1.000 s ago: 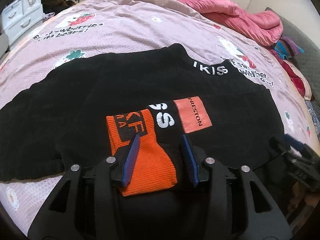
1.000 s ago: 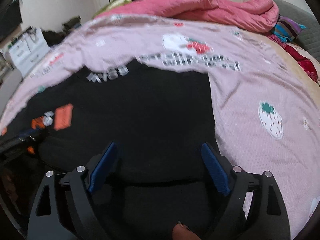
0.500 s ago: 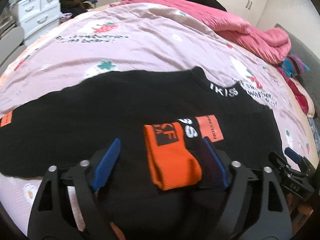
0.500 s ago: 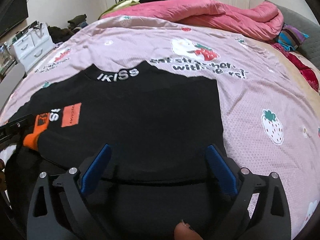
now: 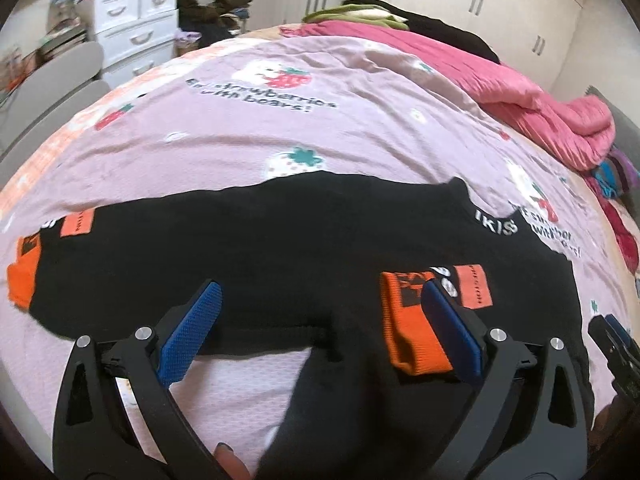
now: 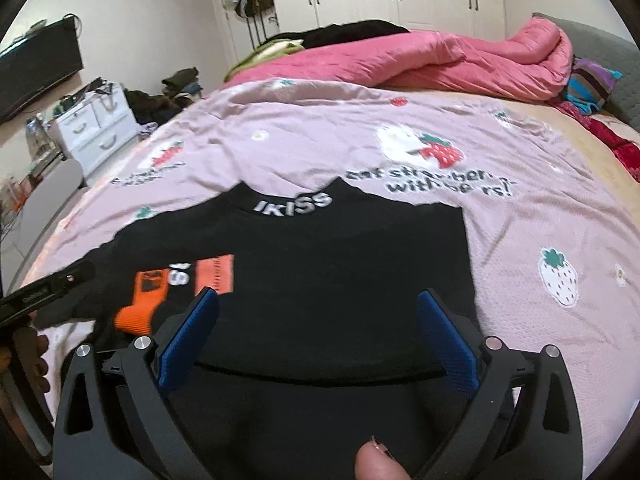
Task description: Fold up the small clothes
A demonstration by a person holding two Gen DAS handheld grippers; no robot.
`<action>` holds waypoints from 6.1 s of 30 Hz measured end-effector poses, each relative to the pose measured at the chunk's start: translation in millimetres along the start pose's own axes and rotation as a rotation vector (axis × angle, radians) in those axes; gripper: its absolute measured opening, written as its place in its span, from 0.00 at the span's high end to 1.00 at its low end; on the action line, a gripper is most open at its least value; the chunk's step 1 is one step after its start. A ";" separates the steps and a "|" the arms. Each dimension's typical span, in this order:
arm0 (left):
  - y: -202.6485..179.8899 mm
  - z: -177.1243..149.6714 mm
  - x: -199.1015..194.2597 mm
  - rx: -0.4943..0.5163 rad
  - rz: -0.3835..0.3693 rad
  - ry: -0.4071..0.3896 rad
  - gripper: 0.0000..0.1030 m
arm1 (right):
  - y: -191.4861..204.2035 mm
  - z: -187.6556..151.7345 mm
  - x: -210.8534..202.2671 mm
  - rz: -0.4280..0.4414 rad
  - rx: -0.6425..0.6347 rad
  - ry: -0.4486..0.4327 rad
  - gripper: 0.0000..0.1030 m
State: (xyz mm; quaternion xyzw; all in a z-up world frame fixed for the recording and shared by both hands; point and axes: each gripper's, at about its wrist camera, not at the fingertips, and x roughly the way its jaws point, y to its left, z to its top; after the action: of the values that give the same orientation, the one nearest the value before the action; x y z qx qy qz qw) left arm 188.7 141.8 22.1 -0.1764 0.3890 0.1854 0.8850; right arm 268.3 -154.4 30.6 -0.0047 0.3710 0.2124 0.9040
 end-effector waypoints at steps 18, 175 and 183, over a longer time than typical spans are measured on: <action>61.0 4.7 -27.1 -0.159 0.210 -0.095 0.09 | 99.5 -8.3 -5.3 0.155 -0.190 -0.024 0.04; -129.5 -35.6 -15.5 0.158 -0.492 -0.074 0.88 | -137.8 -10.6 -76.8 -0.123 0.423 -0.161 0.04; -145.0 -43.9 -5.8 0.193 -0.498 -0.034 0.87 | -145.3 -13.1 -79.8 -0.134 0.437 -0.163 0.04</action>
State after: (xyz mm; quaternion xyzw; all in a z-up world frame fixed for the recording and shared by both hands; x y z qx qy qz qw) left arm 225.3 -5.3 22.9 -0.1783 0.3344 -0.0731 0.9225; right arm 265.2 -319.1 53.2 0.1835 0.3330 0.0661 0.9225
